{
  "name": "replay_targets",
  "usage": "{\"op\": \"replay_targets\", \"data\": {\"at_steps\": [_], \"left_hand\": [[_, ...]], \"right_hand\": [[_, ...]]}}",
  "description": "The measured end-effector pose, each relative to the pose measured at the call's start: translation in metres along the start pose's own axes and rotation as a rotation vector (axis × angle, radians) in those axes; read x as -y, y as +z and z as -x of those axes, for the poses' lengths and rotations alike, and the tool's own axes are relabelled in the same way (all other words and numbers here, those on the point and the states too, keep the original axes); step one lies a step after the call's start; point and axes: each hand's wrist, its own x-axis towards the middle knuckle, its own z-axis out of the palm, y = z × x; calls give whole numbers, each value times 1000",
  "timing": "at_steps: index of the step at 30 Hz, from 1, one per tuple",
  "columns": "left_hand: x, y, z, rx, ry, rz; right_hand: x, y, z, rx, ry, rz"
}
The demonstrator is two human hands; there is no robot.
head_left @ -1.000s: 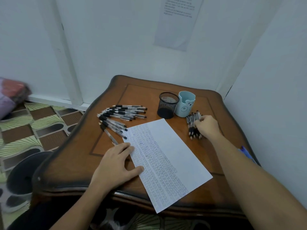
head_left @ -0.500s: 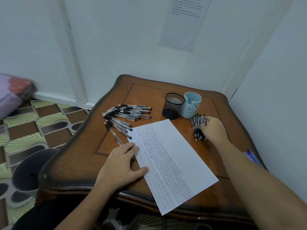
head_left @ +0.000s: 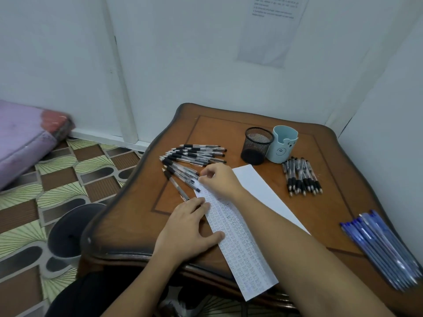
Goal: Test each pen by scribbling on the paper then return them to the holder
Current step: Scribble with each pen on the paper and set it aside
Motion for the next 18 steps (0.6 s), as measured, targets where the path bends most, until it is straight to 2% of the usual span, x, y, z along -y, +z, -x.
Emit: {"op": "replay_targets", "data": {"at_steps": [4, 8, 14, 18], "left_hand": [[0, -1, 0, 7, 1, 3], [2, 0, -1, 11, -10, -9], [2, 0, -1, 12, -24, 19], [0, -2, 0, 34, -32, -1]], "right_hand": [[3, 12, -8, -38, -16, 133], [0, 3, -9, -48, -8, 99], [-20, -54, 19, -206, 131, -348], [-38, -86, 49, -314, 257, -833]]}}
